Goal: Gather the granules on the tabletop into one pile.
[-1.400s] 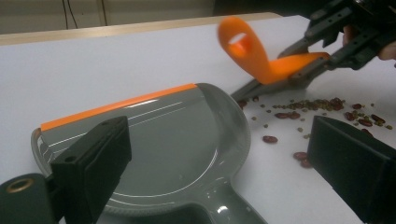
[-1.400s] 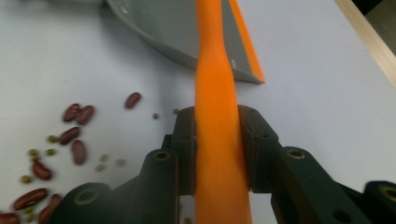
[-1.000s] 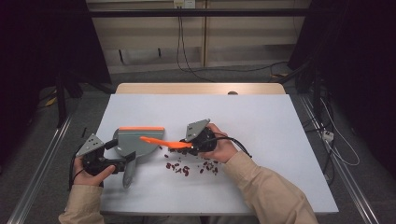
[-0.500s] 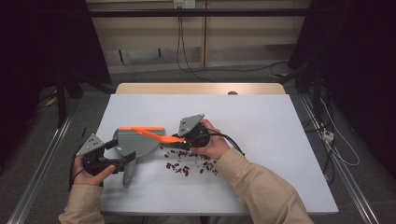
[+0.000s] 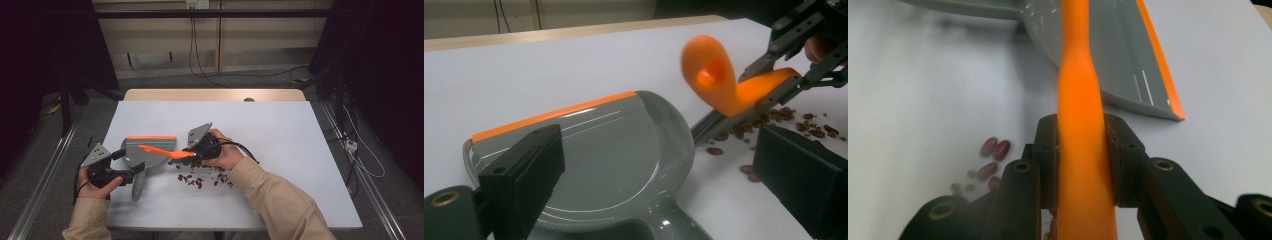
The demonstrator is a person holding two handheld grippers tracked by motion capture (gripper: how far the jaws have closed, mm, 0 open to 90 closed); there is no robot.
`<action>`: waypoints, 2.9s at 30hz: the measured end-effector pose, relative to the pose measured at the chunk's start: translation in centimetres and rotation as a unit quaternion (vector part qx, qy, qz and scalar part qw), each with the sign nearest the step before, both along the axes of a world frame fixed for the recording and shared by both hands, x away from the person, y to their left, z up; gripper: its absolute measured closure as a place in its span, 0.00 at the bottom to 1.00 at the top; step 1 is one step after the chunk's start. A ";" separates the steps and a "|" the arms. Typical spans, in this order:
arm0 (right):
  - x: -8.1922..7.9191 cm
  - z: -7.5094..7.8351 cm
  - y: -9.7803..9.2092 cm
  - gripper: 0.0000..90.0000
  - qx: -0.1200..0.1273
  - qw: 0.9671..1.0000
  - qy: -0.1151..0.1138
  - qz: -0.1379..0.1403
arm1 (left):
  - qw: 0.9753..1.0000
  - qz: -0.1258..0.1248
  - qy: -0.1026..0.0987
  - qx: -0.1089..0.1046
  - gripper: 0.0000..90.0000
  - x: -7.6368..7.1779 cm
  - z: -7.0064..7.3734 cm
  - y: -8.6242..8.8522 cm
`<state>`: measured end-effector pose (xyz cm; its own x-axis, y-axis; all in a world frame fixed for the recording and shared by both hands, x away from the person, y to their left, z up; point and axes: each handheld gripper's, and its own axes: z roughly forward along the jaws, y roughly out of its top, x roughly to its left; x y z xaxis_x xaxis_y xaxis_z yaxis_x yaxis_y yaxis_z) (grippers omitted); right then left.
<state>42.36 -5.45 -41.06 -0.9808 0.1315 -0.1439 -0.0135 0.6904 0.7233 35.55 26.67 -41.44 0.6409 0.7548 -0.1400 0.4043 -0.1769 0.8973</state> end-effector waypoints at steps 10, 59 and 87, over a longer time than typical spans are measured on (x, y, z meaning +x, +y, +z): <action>-0.3 1.1 -1.7 0.79 0.052 0.996 0.015 -0.065 | 1.000 0.001 -0.003 0.001 0.07 0.0 0.1 -0.1; -2.4 0.7 1.6 0.79 0.069 0.973 0.095 -0.199 | 1.000 -0.003 -0.005 0.005 0.07 0.0 0.2 -0.2; -4.0 1.1 -1.3 0.79 0.009 0.981 0.076 -0.179 | 1.000 -0.003 -0.008 0.010 0.07 -0.1 0.4 -0.4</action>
<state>38.35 -6.74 -39.97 -0.8808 0.4734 0.0065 0.3376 0.6183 0.7097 35.44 26.29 -41.07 0.6472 0.7537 -0.1148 0.3892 -0.1971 0.8998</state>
